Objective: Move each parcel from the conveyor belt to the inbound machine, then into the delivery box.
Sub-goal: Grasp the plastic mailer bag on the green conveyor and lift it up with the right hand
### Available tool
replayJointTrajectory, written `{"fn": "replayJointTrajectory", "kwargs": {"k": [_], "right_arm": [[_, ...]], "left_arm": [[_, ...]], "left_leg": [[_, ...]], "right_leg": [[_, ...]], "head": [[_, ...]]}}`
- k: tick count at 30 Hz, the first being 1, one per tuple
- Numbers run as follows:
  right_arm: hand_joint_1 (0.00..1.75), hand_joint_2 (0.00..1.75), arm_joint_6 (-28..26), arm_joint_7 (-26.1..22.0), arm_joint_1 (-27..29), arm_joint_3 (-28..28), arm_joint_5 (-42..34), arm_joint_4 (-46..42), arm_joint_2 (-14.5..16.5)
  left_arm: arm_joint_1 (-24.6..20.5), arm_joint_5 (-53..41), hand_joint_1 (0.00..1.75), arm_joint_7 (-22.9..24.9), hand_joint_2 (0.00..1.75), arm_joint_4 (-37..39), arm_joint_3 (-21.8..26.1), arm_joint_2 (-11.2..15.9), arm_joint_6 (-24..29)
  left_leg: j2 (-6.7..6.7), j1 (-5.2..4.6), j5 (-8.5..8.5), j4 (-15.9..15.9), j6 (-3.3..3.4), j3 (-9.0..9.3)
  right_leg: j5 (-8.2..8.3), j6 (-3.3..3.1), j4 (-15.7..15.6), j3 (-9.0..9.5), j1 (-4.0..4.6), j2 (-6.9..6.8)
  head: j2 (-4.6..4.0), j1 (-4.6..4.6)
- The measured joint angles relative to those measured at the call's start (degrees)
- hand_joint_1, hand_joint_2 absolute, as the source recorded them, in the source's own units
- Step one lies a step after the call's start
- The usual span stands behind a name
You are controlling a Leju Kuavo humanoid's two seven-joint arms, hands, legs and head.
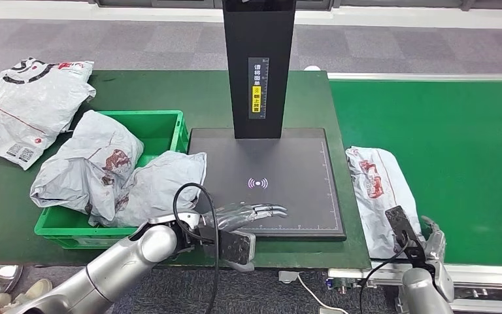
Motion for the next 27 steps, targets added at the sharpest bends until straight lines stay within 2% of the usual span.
{"fn": "replayJointTrajectory", "kwargs": {"k": [8,12,16,22,27], "right_arm": [[1.75,1.75,-0.07,-1.5,0.02,0.01,-4.57,0.21,-0.63],[1.75,1.75,0.59,-3.92,1.06,0.01,-9.34,-0.21,-0.78],[1.75,1.75,2.99,-7.43,4.02,-0.4,-16.69,-3.83,-0.44],[1.75,1.75,4.59,-8.36,6.65,-1.16,-20.32,-7.74,0.27],[1.75,1.75,7.78,-9.84,9.64,-4.18,-28.12,-13.01,1.86]], "left_arm": [[0.11,0.0,0.0,0.0,1.75,-0.59,-0.52,0.46,0.28],[0.64,-0.15,0.0,0.01,1.75,-1.27,-0.86,0.98,0.75],[1.48,-0.79,0.0,0.02,1.75,-1.5,-0.91,1.62,1.49],[1.97,-1.12,0.0,-0.03,1.75,-1.5,-0.91,2.02,1.97],[2.39,-2.56,0.0,-0.05,1.75,-1.48,-0.91,1.73,2.69]], "left_leg": [[0.15,0.0,0.0,0.01,0.01,0.09],[0.13,0.0,0.0,0.01,-0.01,0.1],[0.08,0.0,-0.04,0.0,-0.06,0.1],[0.08,0.0,-0.07,-0.02,-0.1,0.1],[0.07,0.0,-0.08,-0.02,-0.09,0.09]], "right_leg": [[0.09,0.02,-0.01,0.03,0.02,0.16],[0.07,-0.01,0.0,0.04,0.07,0.14],[-0.01,-0.11,0.01,0.06,0.13,0.1],[-0.08,-0.13,0.02,0.04,0.14,0.09],[-0.08,-0.12,0.01,0.03,0.11,0.08]], "head": [[0.0,-0.01],[0.0,-0.02],[0.0,-0.01],[-0.01,-0.01],[0.0,-0.01]]}}
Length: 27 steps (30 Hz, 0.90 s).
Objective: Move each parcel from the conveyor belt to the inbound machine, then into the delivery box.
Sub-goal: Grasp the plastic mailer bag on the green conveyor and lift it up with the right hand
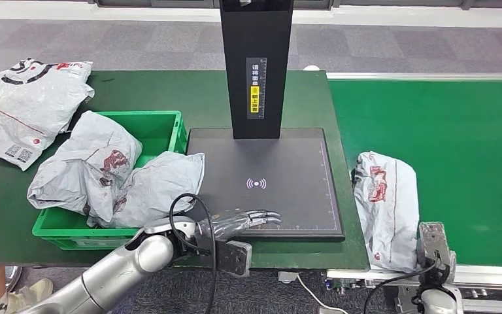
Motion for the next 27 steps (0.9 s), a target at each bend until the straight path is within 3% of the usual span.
{"fn": "replayJointTrajectory", "kwargs": {"k": [3,4,7,8,10,13,16,24,27], "right_arm": [[1.75,1.75,2.57,-0.05,2.57,-1.76,-2.65,-4.36,1.16],[1.47,1.75,3.57,-0.01,3.5,-2.29,-3.22,-6.08,1.61],[0.16,1.75,5.98,0.82,5.81,-3.33,-3.43,-11.41,2.81],[0.0,1.75,6.14,1.55,6.35,-3.46,-2.72,-12.95,3.06],[0.0,1.75,4.15,4.67,6.98,-3.57,1.78,-15.29,3.37],[0.0,1.75,-1.87,13.07,6.85,-3.13,16.02,-16.21,3.1],[0.0,1.75,-3.62,19.3,5.2,-1.18,28.03,-15.36,1.75],[0.0,1.75,-3.4,21.02,2.78,1.56,31.91,-13.75,0.05],[0.0,1.75,-2.79,23.13,1.22,3.02,37.09,-12.42,-1.15]], "left_arm": [[0.11,-0.72,0.0,-0.35,1.75,0.2,0.0,-0.48,0.07],[0.11,-0.82,0.0,-0.58,1.75,0.3,0.0,-0.58,0.05],[0.22,-0.87,0.0,-1.24,1.75,0.47,0.0,-0.65,-0.05],[0.34,-0.88,0.0,-1.38,1.75,0.43,0.0,-0.62,-0.08],[0.73,-0.97,0.0,-1.51,1.75,0.19,0.0,-0.5,-0.24],[1.3,-1.34,0.0,-1.35,1.75,-0.29,0.0,-0.36,-0.89],[1.38,-1.56,0.0,-1.05,1.75,-0.41,0.0,-0.44,-1.44],[1.38,-1.59,0.0,-0.91,1.75,-0.5,0.0,-0.67,-1.71],[1.37,-1.59,0.0,-0.93,1.75,-0.5,-0.01,-0.74,-2.27]], "left_leg": [[-0.03,0.0,-0.01,0.0,0.02,-0.02],[-0.04,-0.01,-0.02,0.0,0.02,-0.03],[-0.03,-0.01,-0.04,-0.01,0.03,-0.03],[-0.02,-0.01,-0.04,-0.01,0.03,-0.03],[-0.02,-0.01,-0.04,-0.01,0.03,-0.03],[-0.03,-0.01,-0.04,-0.01,0.03,-0.05],[0.11,-0.01,-0.03,-0.01,0.03,-0.05],[-0.03,-0.02,0.0,0.0,0.07,-0.04],[0.01,-0.03,0.0,0.0,0.07,-0.09]], "right_leg": [[-0.01,0.01,0.0,0.0,-0.05,-0.04],[-0.01,0.01,0.0,-0.01,-0.06,-0.05],[-0.01,0.02,0.0,-0.01,-0.07,-0.03],[-0.01,0.02,0.0,-0.01,-0.07,-0.02],[-0.01,0.02,0.0,-0.01,-0.07,-0.03],[-0.01,0.02,0.01,0.0,-0.07,-0.04],[0.02,0.04,0.02,-0.05,-0.08,0.09],[0.03,0.05,0.02,0.01,-0.09,-0.06],[0.03,0.05,0.03,-0.02,-0.09,0.0]], "head": [[-0.01,0.01],[0.0,0.01],[-0.01,0.01],[-0.01,0.01],[-0.01,0.0],[-0.01,0.0],[0.01,0.0],[-0.01,0.01],[0.01,0.01]]}}
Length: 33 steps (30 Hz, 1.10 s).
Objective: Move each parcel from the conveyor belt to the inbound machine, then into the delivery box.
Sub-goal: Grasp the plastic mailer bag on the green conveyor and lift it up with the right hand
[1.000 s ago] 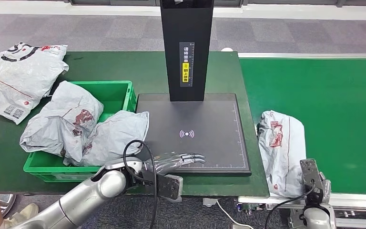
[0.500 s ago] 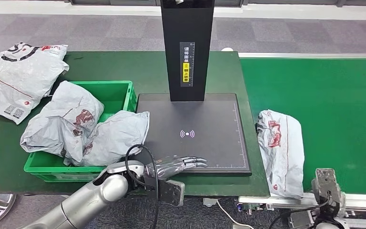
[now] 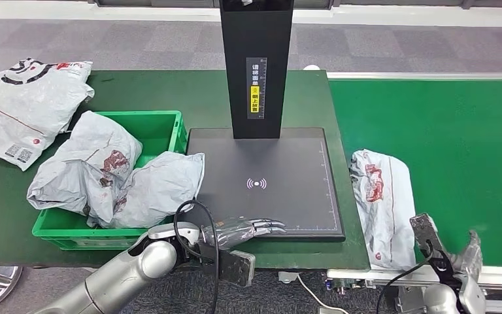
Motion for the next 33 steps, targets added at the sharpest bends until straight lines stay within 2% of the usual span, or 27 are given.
{"fn": "replayJointTrajectory", "kwargs": {"k": [5,12,20,33], "right_arm": [[0.0,1.75,1.24,2.61,-8.99,5.23,10.08,8.83,-5.17],[0.0,1.75,6.97,3.04,-20.85,11.12,11.4,22.65,-10.44],[0.0,1.75,15.89,5.49,-28.93,13.06,10.43,32.32,-12.41],[0.0,1.75,16.63,5.85,-31.88,14.39,10.49,36.5,-13.24]], "left_arm": [[0.0,-0.36,0.0,-0.08,1.75,0.02,-0.11,-0.52,-0.77],[0.01,-0.48,0.0,-0.68,1.75,0.08,-0.37,-0.56,-1.58],[-1.0,0.08,0.0,-2.13,1.75,1.4,-1.3,-0.64,-2.73],[-1.81,0.09,0.0,-2.27,1.75,3.05,-1.76,-0.76,-2.75]], "left_leg": [[0.1,-0.01,0.05,0.01,0.05,-0.01],[-0.04,-0.04,0.13,0.03,0.12,-0.02],[-0.05,-0.04,0.12,0.03,0.11,-0.04],[-0.04,-0.04,0.12,0.03,0.12,-0.04]], "right_leg": [[0.08,0.09,0.0,-0.06,-0.04,0.1],[0.15,0.12,0.0,-0.04,-0.09,-0.06],[0.14,0.11,0.0,-0.09,-0.08,-0.05],[0.14,0.11,0.0,-0.09,-0.09,-0.04]], "head": [[0.01,0.0],[-0.01,-0.01],[-0.01,0.0],[0.0,0.0]]}}
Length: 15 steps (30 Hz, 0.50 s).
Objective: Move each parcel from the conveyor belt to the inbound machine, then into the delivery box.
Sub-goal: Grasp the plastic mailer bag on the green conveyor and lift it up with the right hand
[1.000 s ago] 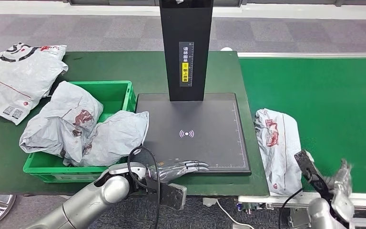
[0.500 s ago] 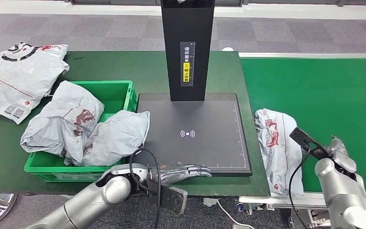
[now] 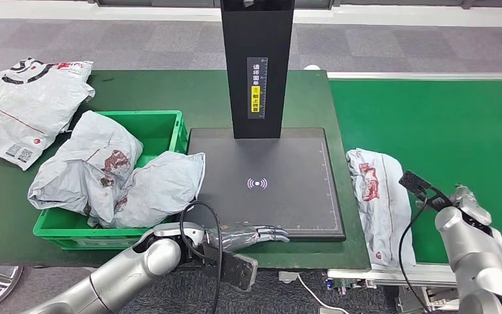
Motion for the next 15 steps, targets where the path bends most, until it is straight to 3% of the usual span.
{"fn": "replayJointTrajectory", "kwargs": {"k": [15], "right_arm": [[0.0,1.75,1.22,2.17,-3.47,2.78,2.8,1.44,0.31]], "left_arm": [[-0.59,0.03,0.0,-0.8,1.75,1.14,-0.77,-0.98,-0.31]], "left_leg": [[0.03,-0.03,0.0,0.0,0.0,-0.02]], "right_leg": [[0.0,0.0,0.01,0.0,0.0,0.05]], "head": [[0.0,0.0]]}}
